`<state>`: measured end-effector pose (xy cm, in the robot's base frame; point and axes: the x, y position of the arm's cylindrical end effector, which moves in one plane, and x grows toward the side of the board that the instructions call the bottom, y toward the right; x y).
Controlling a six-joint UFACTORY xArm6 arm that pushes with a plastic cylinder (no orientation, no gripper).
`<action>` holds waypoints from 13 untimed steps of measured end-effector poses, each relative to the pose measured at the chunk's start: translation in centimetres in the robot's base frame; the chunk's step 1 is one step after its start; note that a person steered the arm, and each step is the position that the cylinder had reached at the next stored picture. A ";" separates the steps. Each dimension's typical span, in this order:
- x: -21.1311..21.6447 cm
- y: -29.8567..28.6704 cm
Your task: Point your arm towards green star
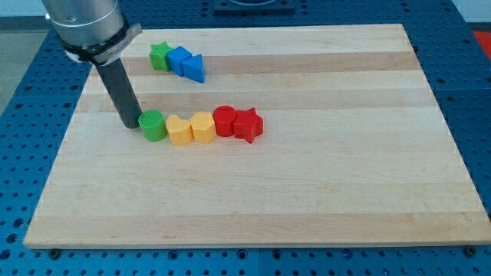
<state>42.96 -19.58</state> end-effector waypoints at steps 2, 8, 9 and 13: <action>0.0 1.1; -8.1 9.4; -8.1 8.7; -18.5 -5.9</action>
<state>24.48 -25.50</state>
